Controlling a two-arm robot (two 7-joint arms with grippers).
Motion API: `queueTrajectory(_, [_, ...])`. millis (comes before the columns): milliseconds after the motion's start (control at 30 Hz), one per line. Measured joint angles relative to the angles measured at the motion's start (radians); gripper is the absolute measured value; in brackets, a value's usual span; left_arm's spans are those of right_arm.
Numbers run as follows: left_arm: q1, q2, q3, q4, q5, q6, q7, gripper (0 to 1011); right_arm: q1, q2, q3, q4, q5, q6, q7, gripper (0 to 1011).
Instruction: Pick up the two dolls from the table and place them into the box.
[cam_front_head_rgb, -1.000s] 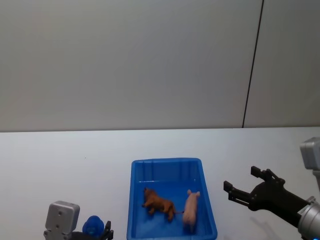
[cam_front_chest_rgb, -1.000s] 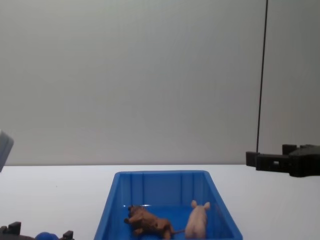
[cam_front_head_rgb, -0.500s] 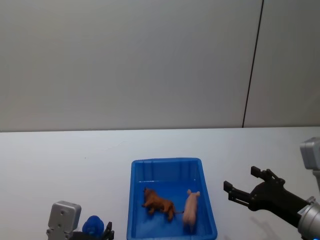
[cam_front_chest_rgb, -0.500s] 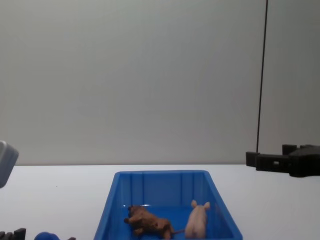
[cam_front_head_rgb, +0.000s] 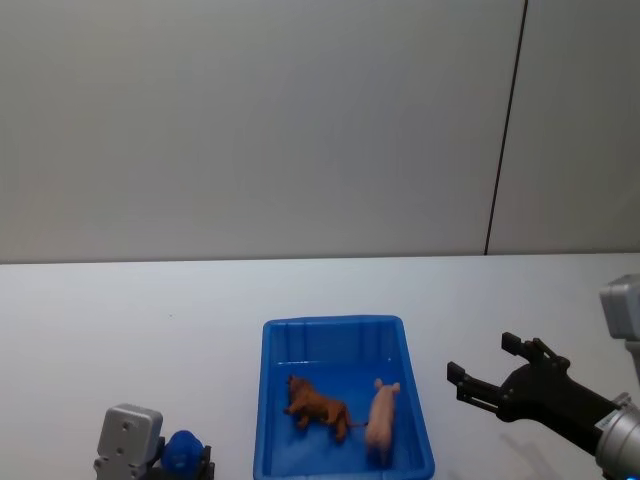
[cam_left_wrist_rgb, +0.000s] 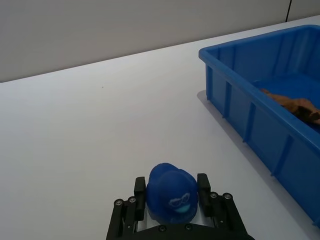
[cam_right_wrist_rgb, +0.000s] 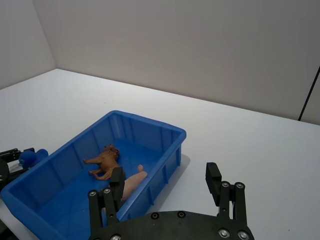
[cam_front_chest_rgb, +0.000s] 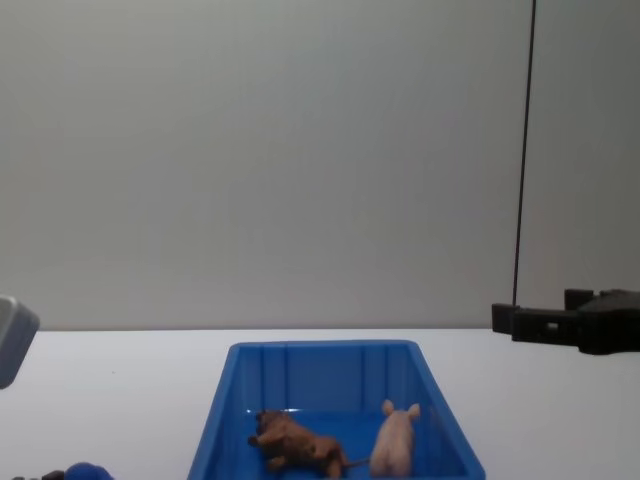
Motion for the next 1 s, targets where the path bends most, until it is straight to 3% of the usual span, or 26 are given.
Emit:
queueTrajectory(133, [-0.005, -0.002, -0.004, -0.001, 0.010, 0.001, -0.010, 565, 0.000, 0.000, 0.000, 0.000, 0.000, 0.000, 0.000, 1001])
queueTrajectory(467, [-0.034, -0.011, -0.014, -0.026, 0.055, -0.015, -0.058, 487, 0.000, 0.000, 0.000, 0.000, 0.000, 0.000, 0.000, 1001])
queueTrajectory(800, [-0.102, -0.050, -0.013, -0.055, 0.126, -0.041, -0.153, 421, 0.000, 0.000, 0.000, 0.000, 0.000, 0.000, 0.000, 1001])
queueTrajectory(900, [-0.124, -0.068, -0.007, -0.056, 0.144, -0.048, -0.185, 413, 0.000, 0.000, 0.000, 0.000, 0.000, 0.000, 0.000, 1001])
queueTrajectory(1000, [-0.147, -0.088, 0.000, -0.055, 0.162, -0.056, -0.220, 495, 0.000, 0.000, 0.000, 0.000, 0.000, 0.000, 0.000, 1001])
